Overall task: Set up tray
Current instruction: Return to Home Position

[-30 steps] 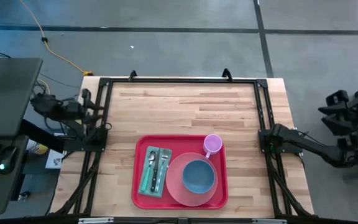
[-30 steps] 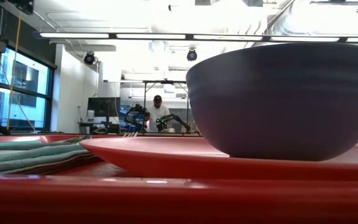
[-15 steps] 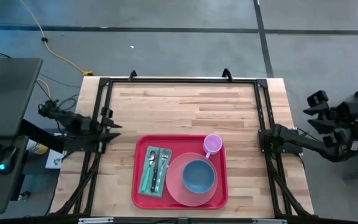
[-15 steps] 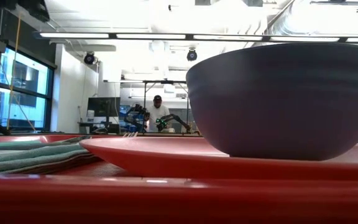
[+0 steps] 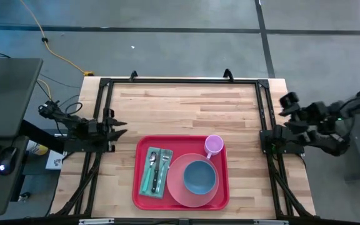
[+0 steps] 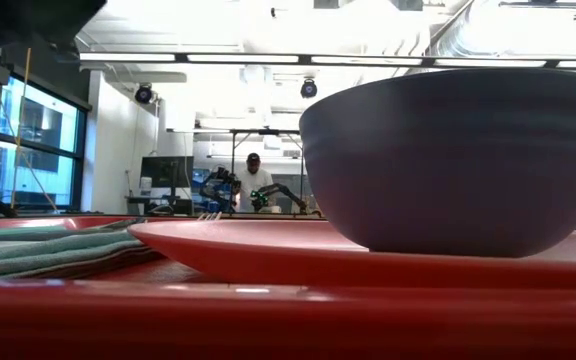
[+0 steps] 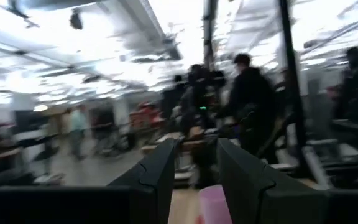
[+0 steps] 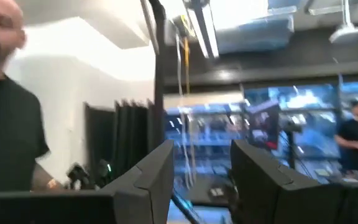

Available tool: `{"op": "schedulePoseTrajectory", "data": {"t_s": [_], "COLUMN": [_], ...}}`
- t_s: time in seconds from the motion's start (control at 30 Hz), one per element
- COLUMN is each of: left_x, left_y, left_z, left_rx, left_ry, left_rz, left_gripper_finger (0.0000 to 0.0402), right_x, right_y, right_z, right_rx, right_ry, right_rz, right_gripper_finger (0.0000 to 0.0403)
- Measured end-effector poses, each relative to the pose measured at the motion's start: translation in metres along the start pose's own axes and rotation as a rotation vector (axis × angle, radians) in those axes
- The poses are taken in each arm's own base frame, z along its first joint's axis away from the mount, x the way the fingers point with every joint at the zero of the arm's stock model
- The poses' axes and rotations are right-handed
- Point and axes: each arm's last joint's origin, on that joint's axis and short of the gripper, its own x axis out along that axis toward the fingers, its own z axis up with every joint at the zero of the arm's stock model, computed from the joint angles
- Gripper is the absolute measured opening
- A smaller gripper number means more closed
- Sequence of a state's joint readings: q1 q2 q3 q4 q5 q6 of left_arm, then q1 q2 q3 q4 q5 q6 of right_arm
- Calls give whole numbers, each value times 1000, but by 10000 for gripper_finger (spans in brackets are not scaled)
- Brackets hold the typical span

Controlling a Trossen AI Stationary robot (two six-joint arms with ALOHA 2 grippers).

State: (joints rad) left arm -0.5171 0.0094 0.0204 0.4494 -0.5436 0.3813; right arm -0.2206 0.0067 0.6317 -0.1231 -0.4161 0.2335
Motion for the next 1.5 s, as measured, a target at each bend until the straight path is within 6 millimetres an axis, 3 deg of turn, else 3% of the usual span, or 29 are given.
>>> {"op": "schedulePoseTrajectory", "data": {"t_s": [0.4, 0.67, 0.93, 1.17, 1.5], "left_x": [2, 7, 9, 7, 4], "left_y": [2, 15, 34, 44, 45], "left_z": [-8, -23, -27, -34, -44], "left_rx": [-59, -90, 5, 6, -40], "left_ry": [36, 106, 114, 190, 291], "left_rz": [1, -49, -46, 38, 93], "left_gripper_finger": [152, 152, 152, 152, 152], "right_x": [15, 14, 13, 11, 8], "right_y": [-22, -26, -30, -35, -45], "right_z": [-82, -103, -125, -146, -168], "right_rx": [36, 76, 16, -5, 69], "right_ry": [-185, -139, -54, 33, 151], "right_rz": [137, 142, 125, 73, -166], "right_gripper_finger": [138, 138, 138, 138, 138]}}
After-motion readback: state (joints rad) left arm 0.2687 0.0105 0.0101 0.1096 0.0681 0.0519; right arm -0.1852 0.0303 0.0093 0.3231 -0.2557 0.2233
